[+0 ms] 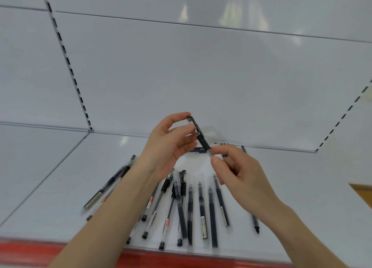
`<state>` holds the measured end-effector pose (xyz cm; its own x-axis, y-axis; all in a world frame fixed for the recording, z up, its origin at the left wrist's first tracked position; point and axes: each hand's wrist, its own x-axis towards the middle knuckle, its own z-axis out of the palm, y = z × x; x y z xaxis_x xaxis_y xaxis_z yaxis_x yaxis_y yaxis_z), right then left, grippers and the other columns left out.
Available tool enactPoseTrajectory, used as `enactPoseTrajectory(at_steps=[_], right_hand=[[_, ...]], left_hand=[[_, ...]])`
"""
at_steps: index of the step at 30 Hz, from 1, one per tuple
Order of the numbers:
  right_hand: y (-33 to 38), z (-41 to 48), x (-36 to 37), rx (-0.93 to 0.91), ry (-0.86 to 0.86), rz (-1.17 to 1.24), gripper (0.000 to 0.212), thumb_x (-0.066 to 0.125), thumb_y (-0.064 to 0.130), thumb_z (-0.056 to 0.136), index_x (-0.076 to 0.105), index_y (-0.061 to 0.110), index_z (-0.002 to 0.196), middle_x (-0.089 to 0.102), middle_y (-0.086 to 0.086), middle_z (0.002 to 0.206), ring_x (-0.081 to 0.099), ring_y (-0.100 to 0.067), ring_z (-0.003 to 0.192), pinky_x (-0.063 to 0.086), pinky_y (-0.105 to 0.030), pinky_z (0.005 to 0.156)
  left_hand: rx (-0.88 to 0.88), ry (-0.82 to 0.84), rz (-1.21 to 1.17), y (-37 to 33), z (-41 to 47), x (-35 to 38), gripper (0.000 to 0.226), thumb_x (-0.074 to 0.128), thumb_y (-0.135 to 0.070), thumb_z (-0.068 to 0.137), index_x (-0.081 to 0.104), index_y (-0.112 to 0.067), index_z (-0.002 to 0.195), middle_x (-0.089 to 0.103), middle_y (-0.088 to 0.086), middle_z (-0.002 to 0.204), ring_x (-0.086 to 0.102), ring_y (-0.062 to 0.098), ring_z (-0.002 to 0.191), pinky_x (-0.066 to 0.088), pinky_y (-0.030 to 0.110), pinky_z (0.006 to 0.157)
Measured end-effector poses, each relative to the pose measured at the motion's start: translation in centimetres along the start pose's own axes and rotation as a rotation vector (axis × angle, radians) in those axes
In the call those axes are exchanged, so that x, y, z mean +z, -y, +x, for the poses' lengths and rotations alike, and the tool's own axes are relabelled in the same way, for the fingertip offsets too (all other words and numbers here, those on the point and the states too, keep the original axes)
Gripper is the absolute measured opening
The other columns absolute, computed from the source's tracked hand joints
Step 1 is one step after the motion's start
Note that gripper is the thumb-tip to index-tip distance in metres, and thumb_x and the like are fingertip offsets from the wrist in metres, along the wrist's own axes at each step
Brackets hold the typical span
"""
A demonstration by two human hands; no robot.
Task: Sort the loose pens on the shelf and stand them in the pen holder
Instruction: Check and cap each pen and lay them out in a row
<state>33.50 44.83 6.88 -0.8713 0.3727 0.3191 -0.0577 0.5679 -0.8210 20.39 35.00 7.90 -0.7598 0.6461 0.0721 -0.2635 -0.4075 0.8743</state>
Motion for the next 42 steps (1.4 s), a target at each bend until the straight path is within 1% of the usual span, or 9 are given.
enactPoseTrajectory(at_steps=[7,13,17,21,24,27,35,39,42], right_hand=[[-0.2,0.2,0.1,-0.030,0.003,0.010,0.019,0.052,0.019,0.091,0.057,0.032,0.078,0.050,-0.002,0.049,0.047,-0.003,0.046,0.037,-0.010,0.051],[0.1,0.7,0.3,-0.046,0.055,0.013,0.020,0.050,0.016,0.092,0.056,0.032,0.080,0.052,0.004,0.047,0.046,-0.005,0.043,0.035,-0.010,0.048],[-0.4,3.1,-0.4,0.036,0.179,0.051,0.020,0.049,0.019,0.093,0.063,0.009,0.083,0.064,0.003,0.055,0.053,-0.005,0.045,0.040,-0.014,0.046],[-3.6,6.5,-0.6,0.071,0.149,-0.124,0.012,0.055,0.016,0.090,0.062,0.015,0.081,0.064,0.005,0.070,0.059,-0.004,0.062,0.042,-0.009,0.057],[-5.8,8.4,0.5,0.046,0.168,-0.346,0.010,0.057,0.014,0.089,0.066,0.010,0.091,0.063,0.003,0.085,0.056,-0.010,0.079,0.039,-0.006,0.063],[-7.0,9.8,2.1,0.019,0.223,-0.482,0.013,0.055,0.013,0.089,0.066,0.010,0.095,0.062,-0.003,0.093,0.056,-0.017,0.087,0.042,-0.023,0.076],[-7.4,11.1,3.1,0.034,0.367,-0.793,0.025,0.054,0.017,0.089,0.058,0.010,0.112,0.061,-0.011,0.112,0.057,-0.027,0.101,0.044,-0.033,0.083],[-7.2,11.1,2.8,0.122,0.392,-0.778,0.031,0.056,0.024,0.088,0.056,0.007,0.114,0.061,-0.011,0.112,0.056,-0.025,0.100,0.038,-0.027,0.072],[-7.1,10.8,2.5,0.185,0.386,-0.717,0.037,0.060,0.024,0.085,0.058,-0.005,0.109,0.063,-0.023,0.110,0.059,-0.035,0.100,0.046,-0.039,0.081]], left_hand=[[0.104,-0.070,0.056,0.3,-0.3,0.2,0.004,0.060,-0.009,0.085,0.061,-0.012,0.083,0.066,0.005,0.075,0.066,0.026,0.082,0.057,0.028,0.069],[0.120,-0.081,0.047,-0.1,-0.5,0.3,0.006,0.059,-0.007,0.086,0.060,-0.012,0.084,0.067,0.003,0.072,0.070,0.020,0.072,0.056,0.028,0.067],[0.124,-0.195,0.087,-0.1,-0.4,-1.0,0.005,0.061,-0.006,0.085,0.061,-0.010,0.082,0.068,0.000,0.065,0.069,0.017,0.064,0.057,0.024,0.061],[0.110,-0.306,0.434,0.4,-0.9,-3.8,0.005,0.063,-0.008,0.084,0.065,-0.012,0.081,0.064,0.004,0.066,0.065,0.020,0.063,0.057,0.031,0.066],[0.101,-0.278,0.955,1.0,-1.6,-5.4,0.006,0.065,-0.017,0.081,0.065,-0.022,0.077,0.066,0.001,0.068,0.059,0.014,0.060,0.047,0.018,0.063],[0.102,-0.261,1.239,1.2,-2.2,-6.1,0.003,0.063,-0.025,0.082,0.064,-0.022,0.081,0.065,-0.002,0.071,0.059,0.013,0.069,0.044,0.017,0.064],[0.062,-0.246,1.408,1.6,-2.5,-7.0,0.015,0.058,-0.031,0.086,0.064,-0.019,0.091,0.058,-0.006,0.074,0.056,0.015,0.076,0.045,0.025,0.071],[0.068,-0.228,1.417,1.6,-2.3,-6.9,0.016,0.057,-0.031,0.086,0.063,-0.018,0.095,0.057,-0.006,0.075,0.054,0.015,0.075,0.040,0.024,0.068],[0.084,-0.208,1.429,1.6,-2.0,-6.7,0.017,0.057,-0.030,0.087,0.063,-0.017,0.097,0.057,-0.005,0.077,0.052,0.014,0.075,0.037,0.024,0.068]])
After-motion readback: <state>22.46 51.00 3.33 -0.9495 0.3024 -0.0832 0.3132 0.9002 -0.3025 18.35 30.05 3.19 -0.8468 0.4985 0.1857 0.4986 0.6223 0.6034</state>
